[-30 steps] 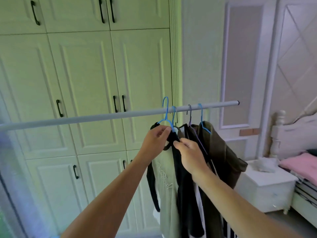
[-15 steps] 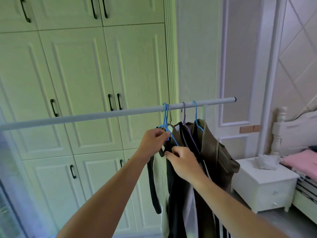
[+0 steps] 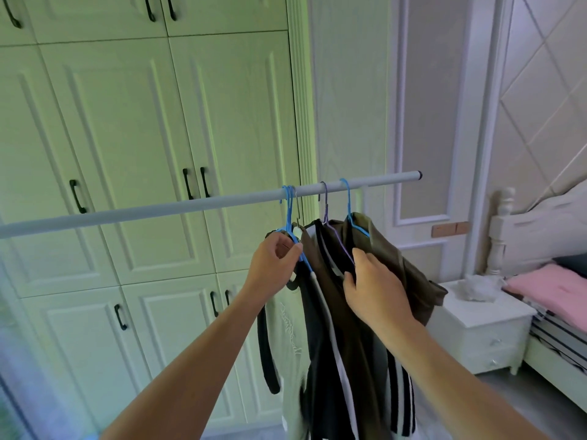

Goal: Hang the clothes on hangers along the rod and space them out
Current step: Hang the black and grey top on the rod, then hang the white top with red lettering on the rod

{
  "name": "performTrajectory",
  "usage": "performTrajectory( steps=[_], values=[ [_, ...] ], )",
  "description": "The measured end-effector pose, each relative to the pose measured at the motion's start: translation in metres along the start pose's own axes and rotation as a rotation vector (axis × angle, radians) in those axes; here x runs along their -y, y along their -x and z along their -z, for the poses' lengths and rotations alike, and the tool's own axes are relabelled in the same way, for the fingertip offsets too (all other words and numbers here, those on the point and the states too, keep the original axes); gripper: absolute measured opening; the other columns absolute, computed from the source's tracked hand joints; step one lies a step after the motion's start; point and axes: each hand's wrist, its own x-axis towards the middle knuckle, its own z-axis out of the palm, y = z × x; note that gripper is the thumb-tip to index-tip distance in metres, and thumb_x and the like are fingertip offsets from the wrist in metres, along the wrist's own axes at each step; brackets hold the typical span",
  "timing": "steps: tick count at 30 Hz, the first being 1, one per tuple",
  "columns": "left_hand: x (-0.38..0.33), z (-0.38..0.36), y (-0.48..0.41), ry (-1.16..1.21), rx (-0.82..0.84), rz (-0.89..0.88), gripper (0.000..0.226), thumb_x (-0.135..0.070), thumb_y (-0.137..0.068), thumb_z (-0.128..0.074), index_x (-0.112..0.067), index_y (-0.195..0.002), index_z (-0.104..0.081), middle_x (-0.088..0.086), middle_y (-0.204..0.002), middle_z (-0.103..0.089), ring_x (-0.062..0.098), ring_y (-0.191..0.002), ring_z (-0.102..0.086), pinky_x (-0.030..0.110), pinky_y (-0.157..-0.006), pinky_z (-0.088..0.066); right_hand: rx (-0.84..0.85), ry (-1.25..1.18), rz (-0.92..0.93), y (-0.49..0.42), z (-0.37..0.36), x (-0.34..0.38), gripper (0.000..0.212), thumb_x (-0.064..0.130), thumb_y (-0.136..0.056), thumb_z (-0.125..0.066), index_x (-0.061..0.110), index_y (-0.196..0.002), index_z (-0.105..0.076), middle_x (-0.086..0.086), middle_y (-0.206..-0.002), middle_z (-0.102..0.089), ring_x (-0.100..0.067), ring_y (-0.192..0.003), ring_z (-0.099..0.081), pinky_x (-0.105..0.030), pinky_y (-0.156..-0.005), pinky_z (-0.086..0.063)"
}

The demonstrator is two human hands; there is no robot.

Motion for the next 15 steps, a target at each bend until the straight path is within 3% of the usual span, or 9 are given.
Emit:
performTrajectory(
  steps=[2,5,7,11,15],
  values=[
    [-0.001,-0.001,0.001,-0.005,-0.004,-0.014,0.014,-0.027,-0.099,-0.065,-0.013,-0.098,-0.065,0.005,-0.085,-0.072,0.008,-0.065,-0.059,0.011,-0.056,-0.047,0.079,0.065,-0.059,-0.002,-0.001,-0.002,0.006,0.024,-0.102,-0.051,0.020,-0.100,-0.052,0.003,-0.082,-0.062,-0.017,-0.068,-0.063,-0.034,-0.058,-0.054],
    [-0.001,0.000,0.000,-0.024,0.007,-0.031,0.013,-0.026,-0.099,-0.064,-0.013,-0.098,-0.065,0.007,-0.087,-0.073,0.008,-0.067,-0.061,0.012,-0.058,-0.049,0.187,0.069,-0.074,-0.002,-0.006,-0.004,0.015,0.028,-0.108,-0.038,0.022,-0.094,-0.044,0.001,-0.075,-0.062,-0.020,-0.058,-0.057,-0.035,-0.050,-0.040],
    [-0.001,0.001,0.000,-0.029,0.000,-0.036,0.012,-0.025,-0.098,-0.065,-0.013,-0.098,-0.065,0.005,-0.086,-0.073,0.006,-0.066,-0.062,0.012,-0.060,-0.050,0.145,-0.015,-0.066,-0.001,-0.006,-0.005,0.023,0.032,-0.109,-0.035,0.023,-0.090,-0.043,0.001,-0.067,-0.059,-0.020,-0.053,-0.056,-0.035,-0.047,-0.037],
    [-0.001,0.006,-0.003,-0.036,-0.023,-0.046,0.011,-0.025,-0.096,-0.069,-0.015,-0.093,-0.067,-0.003,-0.081,-0.073,0.001,-0.065,-0.062,0.013,-0.062,-0.049,0.025,-0.059,-0.005,-0.002,0.004,-0.007,0.027,0.033,-0.109,-0.037,0.024,-0.086,-0.045,0.001,-0.057,-0.056,-0.019,-0.046,-0.056,-0.041,-0.045,-0.050],
    [-0.003,0.010,-0.007,-0.049,0.002,-0.054,0.010,-0.024,-0.095,-0.070,-0.016,-0.090,-0.068,-0.004,-0.080,-0.071,0.000,-0.064,-0.060,0.010,-0.063,-0.047,-0.020,-0.109,-0.003,-0.011,0.026,-0.011,0.029,0.030,-0.108,-0.040,0.025,-0.079,-0.042,0.002,-0.052,-0.052,-0.018,-0.044,-0.052,-0.031,-0.044,-0.036]
  ],
)
